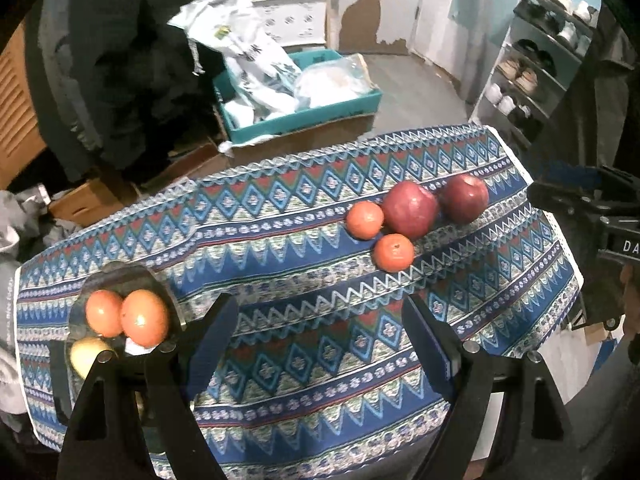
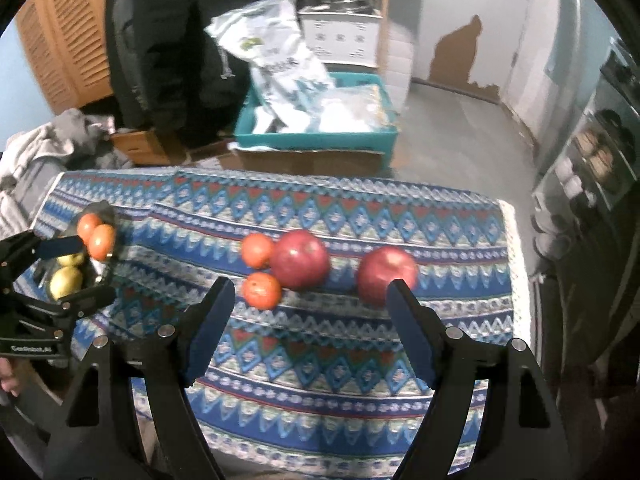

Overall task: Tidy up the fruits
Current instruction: 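Move both tools from the bowl back toward the remaining apples and oranges, then grasp a small orange with the left tool while the right tool grasps a red apple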

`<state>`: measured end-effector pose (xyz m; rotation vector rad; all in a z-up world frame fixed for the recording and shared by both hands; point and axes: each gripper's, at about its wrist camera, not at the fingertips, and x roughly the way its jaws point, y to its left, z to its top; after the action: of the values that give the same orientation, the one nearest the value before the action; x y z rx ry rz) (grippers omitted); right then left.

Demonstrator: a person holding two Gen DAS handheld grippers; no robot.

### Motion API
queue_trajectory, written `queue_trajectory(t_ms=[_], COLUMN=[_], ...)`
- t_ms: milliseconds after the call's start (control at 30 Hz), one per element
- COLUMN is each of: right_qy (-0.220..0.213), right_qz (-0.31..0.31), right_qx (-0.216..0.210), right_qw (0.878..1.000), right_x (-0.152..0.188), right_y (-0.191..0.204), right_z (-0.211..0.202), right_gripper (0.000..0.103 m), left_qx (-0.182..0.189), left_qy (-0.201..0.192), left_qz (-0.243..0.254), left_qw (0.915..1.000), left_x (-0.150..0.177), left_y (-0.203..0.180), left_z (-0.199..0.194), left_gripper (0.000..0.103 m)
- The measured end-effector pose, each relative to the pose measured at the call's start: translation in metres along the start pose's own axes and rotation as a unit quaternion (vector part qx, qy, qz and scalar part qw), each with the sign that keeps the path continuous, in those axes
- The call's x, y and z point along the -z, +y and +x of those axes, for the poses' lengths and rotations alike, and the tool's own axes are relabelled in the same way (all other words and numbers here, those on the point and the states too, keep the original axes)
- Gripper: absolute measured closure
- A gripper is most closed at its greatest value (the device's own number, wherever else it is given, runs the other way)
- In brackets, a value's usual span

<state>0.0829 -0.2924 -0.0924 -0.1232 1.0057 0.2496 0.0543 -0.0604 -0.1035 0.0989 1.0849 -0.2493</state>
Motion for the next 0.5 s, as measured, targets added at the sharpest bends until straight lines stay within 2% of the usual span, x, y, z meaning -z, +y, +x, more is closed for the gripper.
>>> queue_trajectory(t_ms=[267, 500], right_qy=[0.03, 0.059], right_qz=[0.022, 0.027], right_qx=[0.017, 0.008], right_qw=[0.999, 0.998], right_x=[0.004, 0.003], right_y=[-0.034, -0.048], right_z=[0.026, 0.06], right_gripper=[0.024, 0.024], left_qx=[0.012, 0.019], left_qy=[0.02, 0.034], left_qz=[0.008, 0.005], left_qw=[0.9997, 0.9992], left_x=[-0.02, -0.034], left_y=[-0.018, -0.023], left_z=[0.03, 0.059], left_gripper=[0.018, 0.018])
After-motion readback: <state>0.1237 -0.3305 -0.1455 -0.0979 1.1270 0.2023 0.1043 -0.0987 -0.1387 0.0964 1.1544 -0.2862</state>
